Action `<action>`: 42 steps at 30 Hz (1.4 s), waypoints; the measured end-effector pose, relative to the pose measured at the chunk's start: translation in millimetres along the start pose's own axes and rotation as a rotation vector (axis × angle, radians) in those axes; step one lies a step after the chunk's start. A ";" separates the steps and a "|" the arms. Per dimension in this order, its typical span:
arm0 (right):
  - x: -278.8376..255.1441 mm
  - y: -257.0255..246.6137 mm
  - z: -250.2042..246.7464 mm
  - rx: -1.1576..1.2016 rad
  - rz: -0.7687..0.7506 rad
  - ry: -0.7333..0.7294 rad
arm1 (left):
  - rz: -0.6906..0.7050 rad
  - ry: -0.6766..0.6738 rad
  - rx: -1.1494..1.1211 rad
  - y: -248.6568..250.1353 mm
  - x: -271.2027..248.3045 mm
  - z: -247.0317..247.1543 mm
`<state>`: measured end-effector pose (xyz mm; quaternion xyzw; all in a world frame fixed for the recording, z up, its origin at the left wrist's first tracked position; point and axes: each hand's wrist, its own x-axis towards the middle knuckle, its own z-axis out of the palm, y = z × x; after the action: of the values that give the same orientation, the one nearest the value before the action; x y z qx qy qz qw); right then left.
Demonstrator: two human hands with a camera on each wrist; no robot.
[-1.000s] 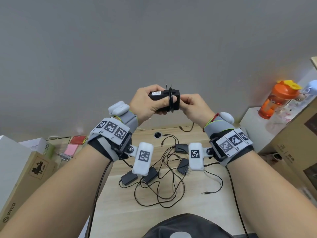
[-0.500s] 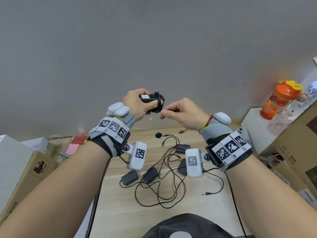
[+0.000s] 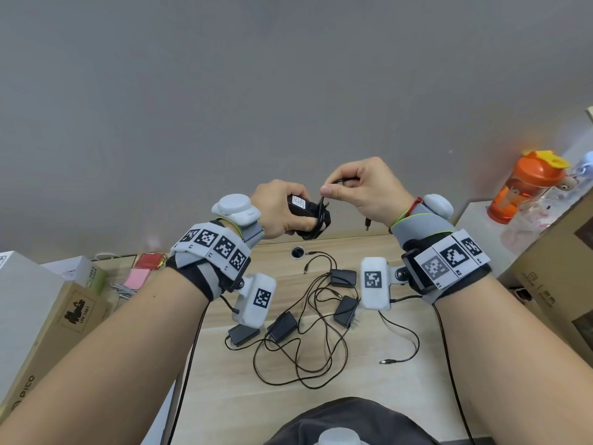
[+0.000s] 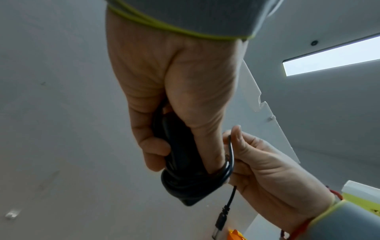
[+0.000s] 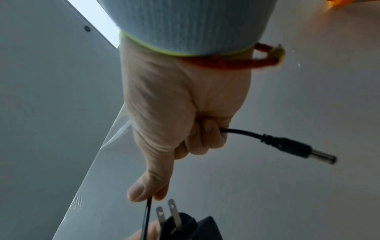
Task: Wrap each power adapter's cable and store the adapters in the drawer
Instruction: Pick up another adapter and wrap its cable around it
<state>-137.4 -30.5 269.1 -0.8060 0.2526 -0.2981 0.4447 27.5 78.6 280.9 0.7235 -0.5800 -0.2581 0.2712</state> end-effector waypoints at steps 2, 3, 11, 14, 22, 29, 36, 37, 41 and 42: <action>-0.1 3.7 -1.5 0.051 0.008 0.023 | 0.014 -0.021 -0.072 1.5 -0.3 0.6; -0.1 5.3 -1.9 0.070 0.006 0.033 | 0.023 -0.026 -0.123 1.9 0.0 0.1; -2.1 14.3 4.5 0.071 0.025 0.077 | 0.094 -0.053 -0.397 15.3 -1.4 -1.8; -4.2 19.6 10.4 0.084 0.067 0.064 | 0.112 -0.026 -0.484 19.1 -1.5 -0.4; -13.5 19.7 31.7 0.105 0.179 -0.054 | 0.021 0.266 -0.746 18.9 8.2 2.8; -14.2 5.1 38.4 -0.140 0.113 -0.062 | -0.133 0.464 -0.817 -8.8 21.9 -0.6; -9.1 -7.6 36.2 0.246 0.091 -0.034 | -0.163 0.439 -0.644 -23.0 19.9 5.3; -7.9 -6.9 36.9 0.295 0.087 -0.049 | -0.159 0.432 -0.621 -22.0 19.0 6.4; -2.6 -1.1 38.0 0.249 0.040 0.017 | -0.122 0.375 -0.618 -16.8 15.9 8.1; -1.9 0.6 37.9 0.240 0.031 0.047 | -0.113 0.357 -0.635 -16.7 16.2 7.7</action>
<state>-112.1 -8.0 251.9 -0.7357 0.2377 -0.3381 0.5366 37.1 65.0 262.8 0.6675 -0.3738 -0.3098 0.5645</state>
